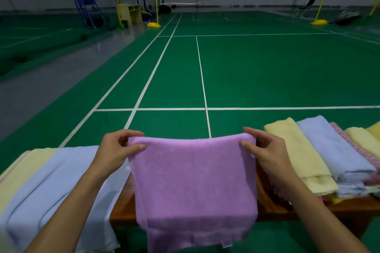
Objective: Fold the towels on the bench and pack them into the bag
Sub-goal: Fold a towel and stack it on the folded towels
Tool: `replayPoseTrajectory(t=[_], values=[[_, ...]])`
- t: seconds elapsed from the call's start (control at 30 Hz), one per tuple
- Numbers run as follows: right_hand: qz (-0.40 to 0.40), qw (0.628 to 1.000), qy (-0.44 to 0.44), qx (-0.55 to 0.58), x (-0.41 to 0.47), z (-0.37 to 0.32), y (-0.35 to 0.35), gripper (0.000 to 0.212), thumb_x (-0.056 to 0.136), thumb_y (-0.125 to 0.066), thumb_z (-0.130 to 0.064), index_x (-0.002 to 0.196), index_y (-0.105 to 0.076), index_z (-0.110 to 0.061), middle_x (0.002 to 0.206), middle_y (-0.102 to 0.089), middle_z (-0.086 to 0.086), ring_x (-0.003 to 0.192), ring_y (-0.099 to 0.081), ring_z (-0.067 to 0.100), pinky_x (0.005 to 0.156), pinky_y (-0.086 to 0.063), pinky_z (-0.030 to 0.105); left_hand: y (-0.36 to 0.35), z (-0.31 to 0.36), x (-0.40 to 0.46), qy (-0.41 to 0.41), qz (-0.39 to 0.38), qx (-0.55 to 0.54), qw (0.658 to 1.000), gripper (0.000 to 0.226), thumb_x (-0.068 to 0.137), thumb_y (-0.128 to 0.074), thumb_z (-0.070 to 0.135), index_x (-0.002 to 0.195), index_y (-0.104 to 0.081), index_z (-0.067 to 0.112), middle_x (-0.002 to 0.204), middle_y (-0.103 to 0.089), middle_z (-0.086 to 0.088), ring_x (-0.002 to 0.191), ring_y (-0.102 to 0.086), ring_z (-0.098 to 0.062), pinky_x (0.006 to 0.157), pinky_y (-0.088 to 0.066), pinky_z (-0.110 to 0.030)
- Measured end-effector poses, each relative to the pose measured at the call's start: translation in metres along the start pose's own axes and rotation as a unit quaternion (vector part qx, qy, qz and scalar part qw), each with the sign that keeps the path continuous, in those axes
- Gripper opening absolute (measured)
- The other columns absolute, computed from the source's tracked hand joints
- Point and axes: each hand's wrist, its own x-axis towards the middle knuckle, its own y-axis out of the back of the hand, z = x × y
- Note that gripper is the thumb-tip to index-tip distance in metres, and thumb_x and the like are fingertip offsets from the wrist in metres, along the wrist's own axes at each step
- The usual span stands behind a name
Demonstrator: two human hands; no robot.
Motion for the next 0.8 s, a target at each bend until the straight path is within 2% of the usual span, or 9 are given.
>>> replayPoseTrajectory(t=[0.07,0.17,0.3,0.4,0.47,0.53,0.63,0.73,0.8], values=[[0.002,0.998,0.030,-0.050,0.004,-0.009,0.001,0.048,0.089,-0.084,-0.013,0.134,-0.071,-0.016,0.125,-0.073,-0.010,0.112,-0.066,-0.006,0.092,-0.052,0.008,0.001,0.006,0.002,-0.035,0.036,0.047,0.998,0.030,0.080,-0.090,0.021,0.109,-0.081,0.022,0.102,-0.077,0.008,0.095,-0.071,-0.010,0.081,-0.060,-0.028],[0.004,0.989,0.067,-0.128,0.012,-0.020,0.002,0.049,0.089,-0.083,-0.012,0.137,-0.069,-0.013,0.128,-0.071,-0.006,0.111,-0.068,0.007,0.089,-0.050,0.006,0.001,0.017,0.004,-0.080,0.099,0.086,0.988,0.020,0.083,-0.089,0.022,0.101,-0.080,0.025,0.092,-0.075,0.012,0.086,-0.069,-0.007,0.075,-0.059,-0.029],[0.058,0.970,0.117,-0.207,0.016,-0.036,0.009,0.042,0.088,-0.084,-0.017,0.129,-0.074,-0.012,0.118,-0.075,0.002,0.101,-0.068,0.018,0.090,-0.057,0.035,0.005,0.037,0.010,-0.121,0.149,0.092,0.977,0.010,0.087,-0.085,0.021,0.094,-0.079,0.020,0.087,-0.073,0.007,0.082,-0.066,-0.012,0.071,-0.057,-0.032],[0.117,0.947,0.168,-0.249,0.018,-0.051,0.014,0.019,0.089,-0.083,-0.019,0.107,-0.079,-0.014,0.095,-0.071,0.002,0.090,-0.062,0.027,0.080,-0.051,0.041,0.007,0.054,0.012,-0.110,0.182,0.083,0.974,0.012,0.090,-0.082,0.026,0.094,-0.075,0.018,0.099,-0.062,-0.002,0.084,-0.059,-0.014,0.072,-0.049,-0.024],[0.149,0.933,0.186,-0.270,0.020,-0.062,0.020,0.008,0.090,-0.081,-0.022,0.095,-0.076,-0.018,0.091,-0.062,0.002,0.091,-0.055,0.030,0.080,-0.041,0.039,0.009,0.069,0.011,-0.088,0.199,0.033,0.975,0.020,0.091,-0.080,0.030,0.096,-0.072,0.012,0.105,-0.059,-0.005,0.086,-0.057,-0.009,0.071,-0.045,-0.017],[0.161,0.938,0.190,-0.240,0.021,-0.075,0.024,0.010,0.092,-0.079,-0.024,0.090,-0.071,-0.020,0.101,-0.058,0.006,0.099,-0.050,0.027,0.086,-0.039,0.036,0.013,0.084,0.006,-0.075,0.204,-0.061,0.974,0.029,0.090,-0.080,0.035,0.096,-0.070,0.008,0.097,-0.065,-0.004,0.078,-0.059,-0.004,0.066,-0.047,-0.011],[0.124,0.975,0.155,-0.098,0.016,-0.098,0.027,0.014,0.097,-0.075,-0.024,0.089,-0.065,-0.019,0.112,-0.065,0.003,0.107,-0.060,0.016,0.090,-0.050,0.032,0.022,0.100,-0.001,-0.080,0.206,-0.147,0.964,0.039,0.085,-0.079,0.043,0.093,-0.069,0.007,0.081,-0.067,0.000,0.064,-0.057,0.004,0.060,-0.048,-0.010],[0.111,0.989,0.093,-0.003,0.009,-0.107,0.030,0.026,0.099,-0.072,-0.036,0.085,-0.061,-0.018,0.084,-0.061,-0.007,0.074,-0.054,0.010,0.072,-0.049,0.039,0.027,0.111,-0.008,-0.101,0.200,-0.125,0.967,0.040,0.088,-0.079,0.043,0.093,-0.070,0.005,0.078,-0.069,-0.001,0.062,-0.058,0.005,0.057,-0.047,-0.011],[0.109,0.991,0.074,0.005,0.004,-0.111,0.032,0.044,0.097,-0.069,-0.050,0.085,-0.058,-0.008,0.074,-0.050,-0.002,0.068,-0.044,0.015,0.064,-0.042,0.042,0.032,0.114,-0.014,-0.110,0.194,-0.098,0.970,0.041,0.088,-0.079,0.048,0.089,-0.070,0.008,0.075,-0.069,-0.007,0.062,-0.057,-0.002,0.056,-0.047,-0.015]])
